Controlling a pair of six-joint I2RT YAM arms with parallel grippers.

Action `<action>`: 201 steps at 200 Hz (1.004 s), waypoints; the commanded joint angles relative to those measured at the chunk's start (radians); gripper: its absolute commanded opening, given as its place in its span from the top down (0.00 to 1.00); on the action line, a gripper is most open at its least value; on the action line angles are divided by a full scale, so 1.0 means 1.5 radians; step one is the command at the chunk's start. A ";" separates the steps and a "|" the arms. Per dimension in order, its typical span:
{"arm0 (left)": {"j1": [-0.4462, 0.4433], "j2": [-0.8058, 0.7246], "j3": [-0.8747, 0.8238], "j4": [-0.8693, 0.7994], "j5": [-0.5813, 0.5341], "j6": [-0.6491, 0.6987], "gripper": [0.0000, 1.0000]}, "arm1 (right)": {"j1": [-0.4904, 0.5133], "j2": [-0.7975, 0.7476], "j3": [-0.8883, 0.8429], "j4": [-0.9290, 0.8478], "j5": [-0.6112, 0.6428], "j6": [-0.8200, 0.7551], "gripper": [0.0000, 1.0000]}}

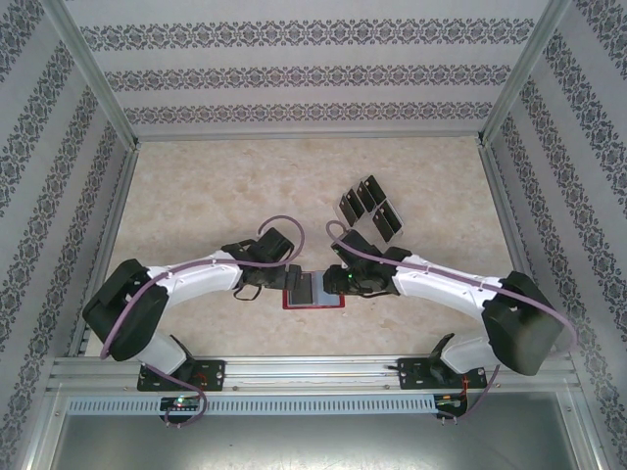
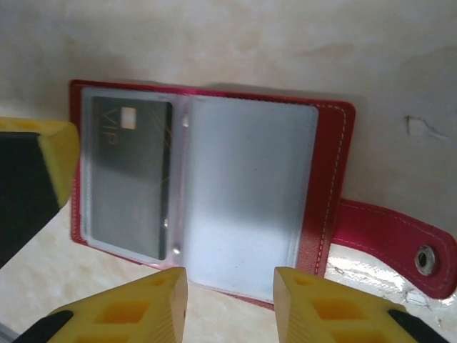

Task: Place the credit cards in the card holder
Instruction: Flip over the card slot in the card holder.

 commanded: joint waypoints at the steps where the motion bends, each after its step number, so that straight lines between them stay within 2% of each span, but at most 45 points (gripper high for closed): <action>1: -0.013 0.015 0.013 0.013 -0.008 0.023 0.00 | 0.003 0.011 -0.018 0.033 0.003 0.028 0.63; 61: -0.016 0.047 0.004 -0.015 -0.054 0.017 0.00 | 0.003 0.036 -0.041 0.067 -0.008 0.040 0.61; 201: -0.017 0.045 -0.022 0.016 -0.042 0.007 0.00 | 0.004 0.099 -0.033 0.126 -0.038 0.058 0.61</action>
